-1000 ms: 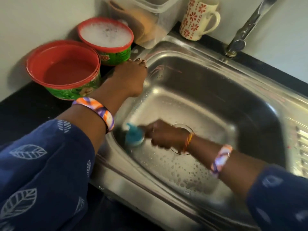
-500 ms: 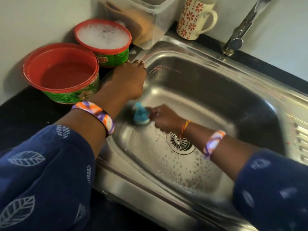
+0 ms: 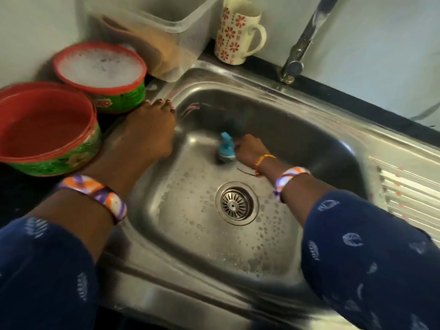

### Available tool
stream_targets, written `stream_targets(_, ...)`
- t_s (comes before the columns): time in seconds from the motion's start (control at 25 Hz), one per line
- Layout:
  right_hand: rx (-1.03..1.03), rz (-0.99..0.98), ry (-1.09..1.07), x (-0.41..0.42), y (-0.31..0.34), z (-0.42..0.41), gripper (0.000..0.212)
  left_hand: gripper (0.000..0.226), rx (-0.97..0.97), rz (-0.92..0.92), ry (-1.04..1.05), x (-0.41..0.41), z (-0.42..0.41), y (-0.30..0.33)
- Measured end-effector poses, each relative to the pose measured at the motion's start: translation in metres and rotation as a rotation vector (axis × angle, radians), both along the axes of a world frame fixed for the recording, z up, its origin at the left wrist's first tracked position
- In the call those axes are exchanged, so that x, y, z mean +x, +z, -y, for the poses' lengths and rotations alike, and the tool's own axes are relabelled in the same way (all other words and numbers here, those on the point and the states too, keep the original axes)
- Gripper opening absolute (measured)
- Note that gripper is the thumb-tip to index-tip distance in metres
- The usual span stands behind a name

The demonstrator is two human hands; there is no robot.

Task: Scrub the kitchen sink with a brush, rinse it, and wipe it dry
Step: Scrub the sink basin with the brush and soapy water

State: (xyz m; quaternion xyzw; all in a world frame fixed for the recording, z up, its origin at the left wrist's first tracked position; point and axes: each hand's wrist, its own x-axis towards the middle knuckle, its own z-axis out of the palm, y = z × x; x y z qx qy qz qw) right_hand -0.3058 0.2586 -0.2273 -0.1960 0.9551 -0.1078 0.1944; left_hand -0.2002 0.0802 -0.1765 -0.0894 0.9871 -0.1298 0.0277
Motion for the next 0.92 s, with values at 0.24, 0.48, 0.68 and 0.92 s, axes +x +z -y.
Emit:
stream_targets(0.24,0.091,0.082,-0.484,0.018,0.007,-0.16,0.034,0.06,0.022,0.02,-0.024,-0.001,0.003,-0.001)
stream_targets(0.48,-0.027,0.198,-0.188,0.068,-0.013,-0.063,0.032,0.06,0.055,0.02,-0.051,0.0,0.004,0.0)
stream_targets(0.68,0.047,0.221,-0.198,0.086,-0.011,-0.069,0.035,0.055,0.081,-0.017,-0.076,0.002,0.011,-0.001)
stream_targets(0.92,0.139,0.191,-0.028,0.096,-0.007,-0.044,0.041,0.056,0.127,-0.03,-0.058,-0.006,0.015,-0.007)
